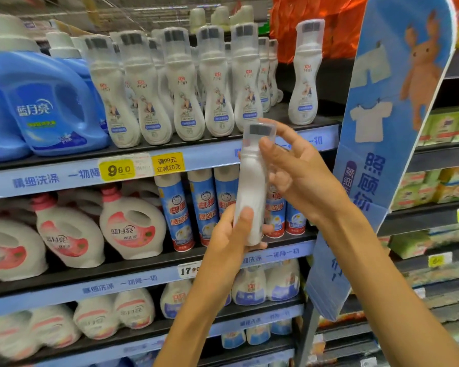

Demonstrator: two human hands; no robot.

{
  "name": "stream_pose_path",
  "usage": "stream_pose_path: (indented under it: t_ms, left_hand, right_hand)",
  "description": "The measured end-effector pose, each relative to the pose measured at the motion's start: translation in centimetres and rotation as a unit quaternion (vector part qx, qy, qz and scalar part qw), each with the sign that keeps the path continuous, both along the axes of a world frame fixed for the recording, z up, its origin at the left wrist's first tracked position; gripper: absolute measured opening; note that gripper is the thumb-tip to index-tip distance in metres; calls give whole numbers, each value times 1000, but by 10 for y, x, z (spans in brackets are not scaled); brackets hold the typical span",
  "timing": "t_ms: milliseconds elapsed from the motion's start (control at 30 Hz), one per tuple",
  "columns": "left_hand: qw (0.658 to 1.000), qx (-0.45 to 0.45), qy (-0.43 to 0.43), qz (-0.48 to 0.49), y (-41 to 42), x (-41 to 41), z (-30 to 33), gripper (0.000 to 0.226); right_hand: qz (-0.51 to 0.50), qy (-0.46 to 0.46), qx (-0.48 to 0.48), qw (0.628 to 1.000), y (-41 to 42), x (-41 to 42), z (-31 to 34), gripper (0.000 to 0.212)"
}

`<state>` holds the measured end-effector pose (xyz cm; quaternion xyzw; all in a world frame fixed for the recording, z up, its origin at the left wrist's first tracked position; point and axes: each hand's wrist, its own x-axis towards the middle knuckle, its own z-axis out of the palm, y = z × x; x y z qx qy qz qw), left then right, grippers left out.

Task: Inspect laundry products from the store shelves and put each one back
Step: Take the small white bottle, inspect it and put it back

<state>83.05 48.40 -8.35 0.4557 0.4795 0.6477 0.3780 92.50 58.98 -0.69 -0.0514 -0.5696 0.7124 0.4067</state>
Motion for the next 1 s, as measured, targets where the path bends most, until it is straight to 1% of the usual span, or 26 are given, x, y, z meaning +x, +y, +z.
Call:
stream_pose_path:
  t_ms: [33, 67, 167, 233, 300, 333, 433, 500, 567, 633, 733, 800, 900, 1000]
  left_hand:
    - [1000, -4, 26, 5, -1, 1, 0, 50]
    - [1000, -5, 30, -4, -2, 3, 1, 46]
    - [996, -1, -56, -72, -7, 8, 6, 42]
    - [992, 4, -77, -98, -10, 12, 8, 44]
    - [995, -1, -53, -84, -13, 12, 9, 51]
    - [997, -5, -24, -67, -14, 11, 9, 53]
    - [998, -3, 52, -35, -18, 4, 10, 52]
    - [997, -7, 62, -39, -21, 3, 11, 53]
    - [998, -15, 44, -45, -23, 5, 11, 50]
    - [999, -11, 4, -53, -25, 7, 12, 44]
    - [993, 13, -90, -73, -28, 10, 15, 50]
    - [987, 20, -128, -94, -31, 10, 18, 57]
    - [986, 16, -108, -129, -36, 10, 21, 61]
    - [984, 11, -94, -149, -39, 10, 23, 66]
  right_hand:
    - [-2, -2, -5, 1000, -2, -2, 0, 54]
    - [2, -7, -11, 1000, -4, -4, 0, 51]
    - [30, -18, -41, 999, -9, -11, 1, 42]
    - [52, -9, -63, 997, -11, -12, 2, 42]
    - [52, -14, -55, 997, -11, -11, 3, 42]
    - [47, -15, -46, 998, -10, -9, 3, 41]
    - [24, -11, -30, 999, -8, -2, 6, 37]
    - [12, -24, -29, 999, -9, 1, 9, 39]
    - [20, -36, -47, 998, -11, 2, 11, 47]
    - [40, -18, -82, 996, -13, 1, 12, 50]
    - [62, 8, -112, 992, -13, 1, 11, 48]
    - [75, 10, -103, 992, -13, 1, 10, 47]
    - [59, -14, -89, 994, -11, 0, 8, 47]
    - [45, -57, -111, 991, -10, -3, 0, 49]
